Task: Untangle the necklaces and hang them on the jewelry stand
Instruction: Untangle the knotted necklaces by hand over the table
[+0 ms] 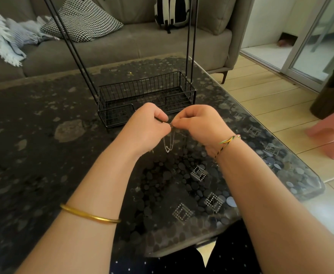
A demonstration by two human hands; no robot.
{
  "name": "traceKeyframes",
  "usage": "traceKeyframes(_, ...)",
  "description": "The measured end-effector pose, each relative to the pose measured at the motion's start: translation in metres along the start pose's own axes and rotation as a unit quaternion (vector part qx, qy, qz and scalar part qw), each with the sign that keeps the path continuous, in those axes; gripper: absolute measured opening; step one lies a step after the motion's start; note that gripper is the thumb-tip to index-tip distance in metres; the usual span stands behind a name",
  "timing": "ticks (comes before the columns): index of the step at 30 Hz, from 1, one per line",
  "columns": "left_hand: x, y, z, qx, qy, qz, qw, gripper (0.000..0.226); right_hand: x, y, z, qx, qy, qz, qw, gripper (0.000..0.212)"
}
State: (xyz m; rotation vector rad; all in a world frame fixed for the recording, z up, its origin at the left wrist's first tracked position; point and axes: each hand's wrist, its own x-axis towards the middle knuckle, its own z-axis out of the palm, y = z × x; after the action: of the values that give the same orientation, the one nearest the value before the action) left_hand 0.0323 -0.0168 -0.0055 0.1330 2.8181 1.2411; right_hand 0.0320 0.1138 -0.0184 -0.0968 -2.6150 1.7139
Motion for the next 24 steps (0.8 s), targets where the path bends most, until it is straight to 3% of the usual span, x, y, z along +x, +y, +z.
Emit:
traceKeyframes(4, 0.0, -0.005, 0.0, 0.044, 0.009, 0.013, 0.999, 0.02, 0.0, -0.001, -0.002, -0.001, 0.008, -0.002, 1.0, 0.006)
traceKeyframes(15, -0.002, 0.0, 0.0, 0.134, 0.022, 0.011, 0.991, 0.008, 0.002, -0.003, 0.008, 0.038, -0.015, 0.014, 0.999, 0.032)
traceKeyframes(19, -0.001, -0.001, 0.0, 0.049, 0.015, -0.022, 0.998, 0.015, 0.0, -0.005, 0.006, 0.086, -0.025, 0.017, 0.996, 0.027)
traceKeyframes(24, -0.001, 0.002, -0.002, -0.133, 0.026, -0.092, 0.987, 0.021, -0.001, -0.006, 0.004, 0.125, -0.061, 0.046, 0.989, 0.028)
